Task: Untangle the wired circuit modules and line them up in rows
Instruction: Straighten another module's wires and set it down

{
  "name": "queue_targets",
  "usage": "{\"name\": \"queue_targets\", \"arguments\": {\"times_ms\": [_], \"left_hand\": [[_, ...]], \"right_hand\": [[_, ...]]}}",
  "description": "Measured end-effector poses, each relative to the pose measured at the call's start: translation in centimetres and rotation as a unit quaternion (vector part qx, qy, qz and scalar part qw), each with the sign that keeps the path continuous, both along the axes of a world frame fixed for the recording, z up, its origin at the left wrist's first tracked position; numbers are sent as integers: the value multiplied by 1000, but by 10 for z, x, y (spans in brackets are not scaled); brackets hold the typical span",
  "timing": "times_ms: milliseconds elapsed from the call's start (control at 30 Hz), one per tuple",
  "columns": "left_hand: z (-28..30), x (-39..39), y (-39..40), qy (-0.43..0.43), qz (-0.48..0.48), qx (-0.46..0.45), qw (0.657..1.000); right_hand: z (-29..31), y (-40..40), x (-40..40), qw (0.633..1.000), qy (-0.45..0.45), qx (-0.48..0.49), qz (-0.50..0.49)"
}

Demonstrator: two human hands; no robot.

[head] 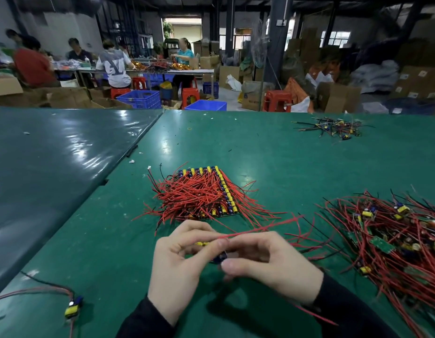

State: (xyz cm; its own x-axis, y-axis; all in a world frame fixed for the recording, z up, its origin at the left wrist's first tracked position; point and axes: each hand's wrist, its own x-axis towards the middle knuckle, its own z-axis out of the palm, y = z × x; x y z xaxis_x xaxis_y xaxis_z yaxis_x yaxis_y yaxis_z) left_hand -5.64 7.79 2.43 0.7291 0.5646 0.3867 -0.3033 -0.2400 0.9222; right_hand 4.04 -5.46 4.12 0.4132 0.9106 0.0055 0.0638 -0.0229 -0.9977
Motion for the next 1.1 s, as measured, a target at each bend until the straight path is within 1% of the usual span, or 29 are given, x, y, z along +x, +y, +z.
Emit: {"name": "queue_targets", "arguments": {"times_ms": [133,233,333,367,400,433,500,567,600,667,767,900,933,1000,1033,1100], "left_hand": [[-1,-1,-3,12,-19,41,999],[2,-2,-1,9,-52,54,997],[3,-4,1,28,-83,100,991],[3,-4,2,33,-85,112,990],[3,-3,2,31,-85,108,990],[3,-3,2,26,-86,81,993],[6,-3,3,14,-119,-39,992],[7,-5,7,24,-173,-174,969],[7,-6,9,32,-194,-228,954],[7,-9,10,29,-236,-300,924],[5,-13,11,-4,-317,-340,886],[5,-14,11,-47,-416,-349,839],[5,-14,9,-54,-415,-348,839],[7,-13,5,-45,-359,-358,861],[7,-12,3,-30,-309,-367,877],[7,-11,2,-1,-214,-372,903]], "right_hand": [[-7,3,-5,999,-48,2,14],[-6,1,-2,984,-177,-23,19],[-7,-1,-2,949,-311,-49,6],[-7,-1,-3,939,-341,-49,1],[-7,-2,-3,937,-347,-49,5],[-7,-2,-2,944,-326,-46,14],[-3,-4,0,971,-234,-35,35],[4,-6,-1,991,-119,-16,63],[7,-7,-2,995,-66,-1,80],[11,-7,-7,992,25,30,119],[11,-4,-15,973,132,60,179],[9,-2,-25,942,228,62,238],[8,-2,-26,935,249,62,247],[6,-2,-26,925,279,68,248],[6,-2,-24,929,277,70,236],[5,-1,-21,950,237,65,193]]}}
